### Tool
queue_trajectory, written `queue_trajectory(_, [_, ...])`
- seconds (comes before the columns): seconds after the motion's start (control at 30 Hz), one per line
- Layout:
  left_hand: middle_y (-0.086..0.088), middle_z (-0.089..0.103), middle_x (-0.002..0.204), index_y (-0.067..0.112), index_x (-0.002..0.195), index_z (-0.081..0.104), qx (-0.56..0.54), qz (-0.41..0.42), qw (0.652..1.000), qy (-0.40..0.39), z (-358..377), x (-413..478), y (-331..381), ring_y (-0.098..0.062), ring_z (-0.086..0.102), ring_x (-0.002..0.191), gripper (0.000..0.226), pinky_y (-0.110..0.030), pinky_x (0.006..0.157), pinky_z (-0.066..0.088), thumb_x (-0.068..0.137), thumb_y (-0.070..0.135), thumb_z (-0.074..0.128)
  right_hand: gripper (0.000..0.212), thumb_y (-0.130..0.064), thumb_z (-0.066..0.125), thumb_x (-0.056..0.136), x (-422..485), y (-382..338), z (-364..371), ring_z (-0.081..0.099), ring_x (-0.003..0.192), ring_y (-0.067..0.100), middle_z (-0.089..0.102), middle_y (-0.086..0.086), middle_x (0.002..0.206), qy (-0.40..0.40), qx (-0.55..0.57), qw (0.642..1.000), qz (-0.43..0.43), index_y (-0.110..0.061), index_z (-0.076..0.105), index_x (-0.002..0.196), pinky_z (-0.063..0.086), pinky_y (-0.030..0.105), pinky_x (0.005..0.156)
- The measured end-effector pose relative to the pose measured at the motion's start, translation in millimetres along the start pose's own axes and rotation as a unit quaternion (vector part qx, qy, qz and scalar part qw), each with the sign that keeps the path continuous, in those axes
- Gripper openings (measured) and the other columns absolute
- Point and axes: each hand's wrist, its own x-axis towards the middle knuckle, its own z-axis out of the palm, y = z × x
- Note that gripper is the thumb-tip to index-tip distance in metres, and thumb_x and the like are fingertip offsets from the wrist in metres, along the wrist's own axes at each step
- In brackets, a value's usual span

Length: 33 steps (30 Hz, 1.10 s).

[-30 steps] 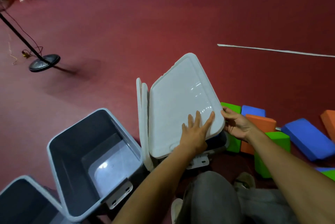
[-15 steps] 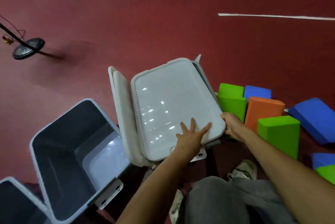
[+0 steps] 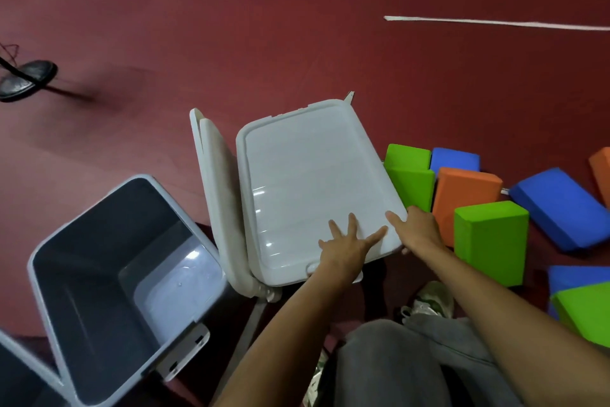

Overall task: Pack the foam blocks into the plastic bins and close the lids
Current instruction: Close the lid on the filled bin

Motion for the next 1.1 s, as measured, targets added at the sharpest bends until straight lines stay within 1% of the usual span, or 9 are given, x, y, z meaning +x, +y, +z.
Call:
queue_trajectory(0.1, [-0.015,-0.013,0.163,0.06,0.147,-0.014,0.006,0.002,1.0,0.0,4,2,-1,-0.058,0.002,0.144,0.107,-0.066,0.098,0.041,0.093,0.009,0.064,0.052,-0.049,0.049,0.101,-7,-4,1,0.065,0.095,0.039,0.066,0.023,0.109,0.03,-0.094,0.995,-0.019,0.0,0.063,0.111,0.043,0.034,0.068])
queue_trajectory(0.33, [-0.015,-0.013,0.164,0.058,0.148,-0.015,0.032,0.003,0.999,-0.003,13,8,-1,-0.058,0.0,0.144,0.105,-0.065,0.1,0.042,0.094,0.018,0.066,0.052,-0.046,0.047,0.103,-8,-6,2,0.063,0.1,0.039,0.067,0.023,0.109,0.031,-0.138,0.99,-0.014,0.002,0.067,0.107,0.038,0.033,0.068])
queue_trajectory(0.53, [-0.017,-0.005,0.163,0.057,0.149,-0.009,0.058,0.011,0.998,0.013,22,17,-6,-0.061,0.01,0.141,0.098,-0.06,0.091,0.051,0.096,0.019,0.064,0.055,-0.056,0.054,0.096,2,8,17,0.065,0.092,0.039,0.069,0.021,0.1,0.017,-0.015,0.999,0.024,-0.002,0.066,0.099,0.047,0.035,0.068])
queue_trajectory(0.63, [-0.016,0.001,0.162,0.055,0.151,-0.006,0.061,0.021,0.998,0.019,23,21,-10,-0.06,0.017,0.139,0.095,-0.055,0.087,0.054,0.094,0.031,0.066,0.069,-0.059,0.063,0.089,-11,4,22,0.062,0.111,0.039,0.062,0.017,0.127,0.004,0.123,0.99,0.062,-0.004,0.055,0.129,0.054,0.038,0.074])
queue_trajectory(0.73, [-0.01,0.006,0.164,0.045,0.155,-0.004,0.065,0.045,0.996,0.038,22,20,-20,-0.054,0.025,0.139,0.091,-0.048,0.082,0.055,0.094,0.04,0.063,0.103,-0.062,0.068,0.084,-36,-5,32,0.044,0.136,0.036,0.034,0.013,0.157,-0.069,0.271,0.943,0.181,-0.01,0.017,0.157,0.051,0.035,0.077])
queue_trajectory(0.87, [-0.003,-0.003,0.167,0.023,0.159,-0.008,0.009,0.038,0.999,0.031,27,4,-51,-0.026,0.014,0.152,0.12,-0.042,0.099,0.049,0.078,0.044,0.079,0.112,-0.077,0.076,0.063,-50,-7,44,0.041,0.135,0.047,0.037,0.015,0.154,-0.211,0.429,0.812,0.335,-0.021,0.034,0.15,0.045,0.068,0.095])
queue_trajectory(0.93, [-0.002,-0.01,0.167,0.017,0.159,-0.008,-0.032,0.021,0.999,0.028,31,-6,-62,-0.019,0.006,0.154,0.126,-0.037,0.109,0.041,0.075,0.045,0.082,0.106,-0.069,0.082,0.064,-53,-9,52,0.047,0.128,0.051,0.042,0.022,0.146,-0.267,0.49,0.745,0.365,-0.017,0.038,0.146,0.043,0.071,0.096])
queue_trajectory(1.0, [-0.003,-0.014,0.166,0.014,0.159,-0.01,-0.037,0.018,0.999,0.034,36,-11,-61,-0.018,0.0,0.154,0.129,-0.037,0.112,0.039,0.074,0.05,0.082,0.098,-0.062,0.086,0.064,-54,-14,59,0.058,0.112,0.051,0.053,0.025,0.132,-0.272,0.525,0.714,0.375,-0.014,0.044,0.138,0.048,0.071,0.087])
queue_trajectory(1.1, [-0.004,-0.018,0.166,0.014,0.158,-0.014,-0.033,0.006,0.998,0.048,45,-10,-54,-0.019,-0.005,0.154,0.136,-0.037,0.112,0.04,0.07,0.06,0.08,0.09,-0.064,0.084,0.065,-54,-21,65,0.063,0.105,0.048,0.058,0.023,0.125,-0.253,0.532,0.707,0.391,-0.013,0.047,0.13,0.052,0.07,0.079])
